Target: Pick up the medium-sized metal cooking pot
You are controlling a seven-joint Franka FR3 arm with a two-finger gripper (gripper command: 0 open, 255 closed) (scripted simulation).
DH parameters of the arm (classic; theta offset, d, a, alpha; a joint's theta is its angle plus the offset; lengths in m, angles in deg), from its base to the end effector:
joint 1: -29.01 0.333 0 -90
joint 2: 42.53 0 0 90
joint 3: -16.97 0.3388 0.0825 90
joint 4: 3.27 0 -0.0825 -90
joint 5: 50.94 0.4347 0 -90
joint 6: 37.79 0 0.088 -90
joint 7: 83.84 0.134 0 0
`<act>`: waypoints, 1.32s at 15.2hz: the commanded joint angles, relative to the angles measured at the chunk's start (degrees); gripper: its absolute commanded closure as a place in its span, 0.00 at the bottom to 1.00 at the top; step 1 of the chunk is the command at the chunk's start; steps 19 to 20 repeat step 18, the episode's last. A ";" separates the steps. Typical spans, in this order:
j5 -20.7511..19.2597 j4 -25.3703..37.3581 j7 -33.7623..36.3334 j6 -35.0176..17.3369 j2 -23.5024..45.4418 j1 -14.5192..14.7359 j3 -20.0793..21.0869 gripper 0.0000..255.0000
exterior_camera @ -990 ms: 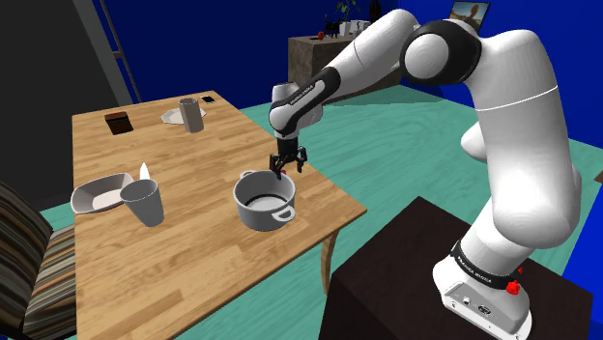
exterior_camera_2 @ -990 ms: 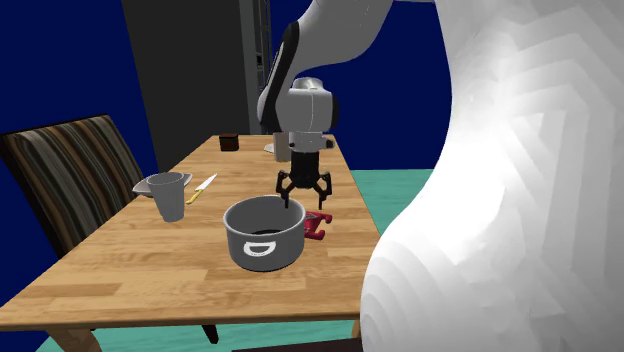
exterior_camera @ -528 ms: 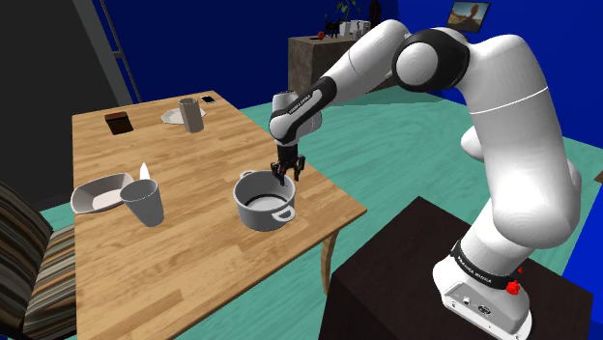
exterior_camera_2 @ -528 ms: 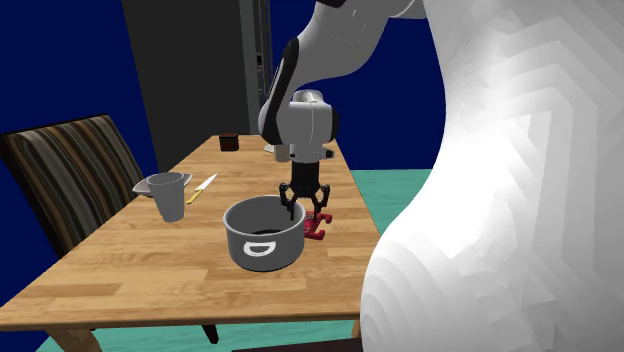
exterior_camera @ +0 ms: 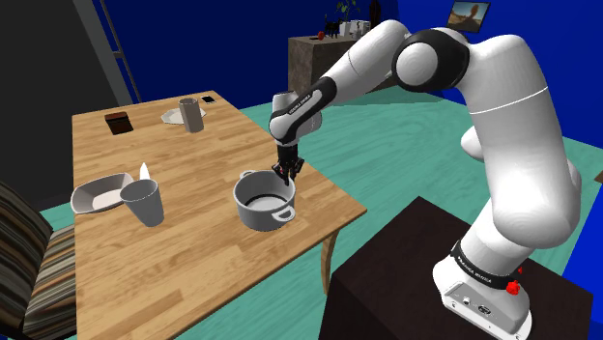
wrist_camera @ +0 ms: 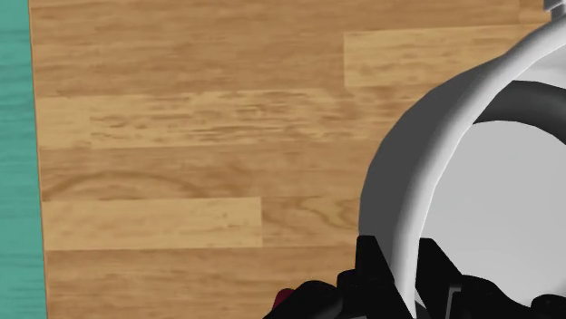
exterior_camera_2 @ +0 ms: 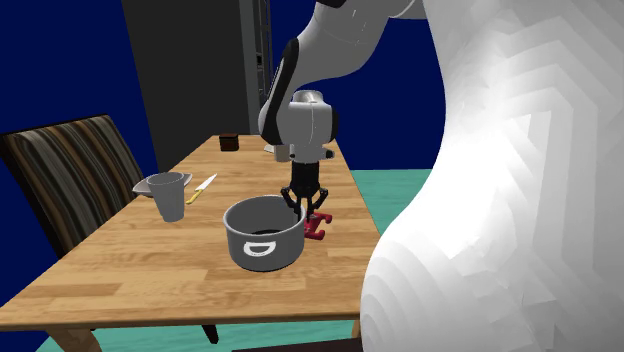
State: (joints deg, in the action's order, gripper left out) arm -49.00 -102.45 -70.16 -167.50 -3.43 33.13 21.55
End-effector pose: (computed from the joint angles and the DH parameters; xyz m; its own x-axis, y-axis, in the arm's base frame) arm 0.6881 0.1047 0.1302 0.9796 -0.1198 -0.1616 -0.1271 -0.9913 -0.0357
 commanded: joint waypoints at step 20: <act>0.30 0.10 0.35 7.83 -7.76 -0.31 0.31 1.00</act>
